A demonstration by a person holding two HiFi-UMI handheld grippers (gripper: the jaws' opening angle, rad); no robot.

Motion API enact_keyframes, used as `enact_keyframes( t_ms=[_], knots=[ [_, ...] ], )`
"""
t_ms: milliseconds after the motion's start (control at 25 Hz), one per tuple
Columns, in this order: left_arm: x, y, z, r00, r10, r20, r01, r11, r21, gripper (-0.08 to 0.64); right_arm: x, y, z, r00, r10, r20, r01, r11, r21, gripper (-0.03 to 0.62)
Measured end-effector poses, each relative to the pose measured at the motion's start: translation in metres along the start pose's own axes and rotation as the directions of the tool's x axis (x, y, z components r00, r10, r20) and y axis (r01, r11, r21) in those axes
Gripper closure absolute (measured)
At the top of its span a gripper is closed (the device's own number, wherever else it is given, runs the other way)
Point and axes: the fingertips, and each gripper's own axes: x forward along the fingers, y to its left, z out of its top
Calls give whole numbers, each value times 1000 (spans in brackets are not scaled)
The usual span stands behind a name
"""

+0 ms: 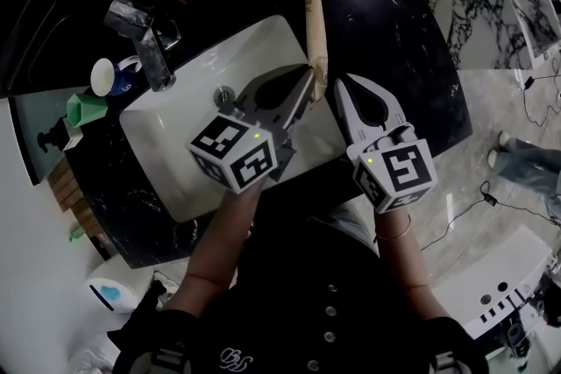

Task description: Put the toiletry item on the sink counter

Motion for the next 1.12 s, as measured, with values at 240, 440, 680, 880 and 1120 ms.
enact_keyframes(
  t_ms=[240,440,680,880,1120],
  knots=[
    [11,9,-8,1000,3,-8,-3,1000,-15,548,3,-7,-7,1000,-13,-9,13,1000,14,589],
    [19,12,-14,1000,3,-25,-4,1000,-24,548,7,-9,-16,999,-20,-46,20,1000,5,589],
    [26,17,-21,1000,-5,-30,3,999,-49,548,9,-9,-17,998,-7,-62,7,1000,-7,589],
    [29,21,-28,999,-20,-37,18,997,-71,548,10,-14,-19,998,-17,-64,16,1000,-3,589],
    [32,27,-30,1000,-17,-14,16,997,-77,548,13,-11,-22,997,-16,-73,16,1000,3,589]
  ],
)
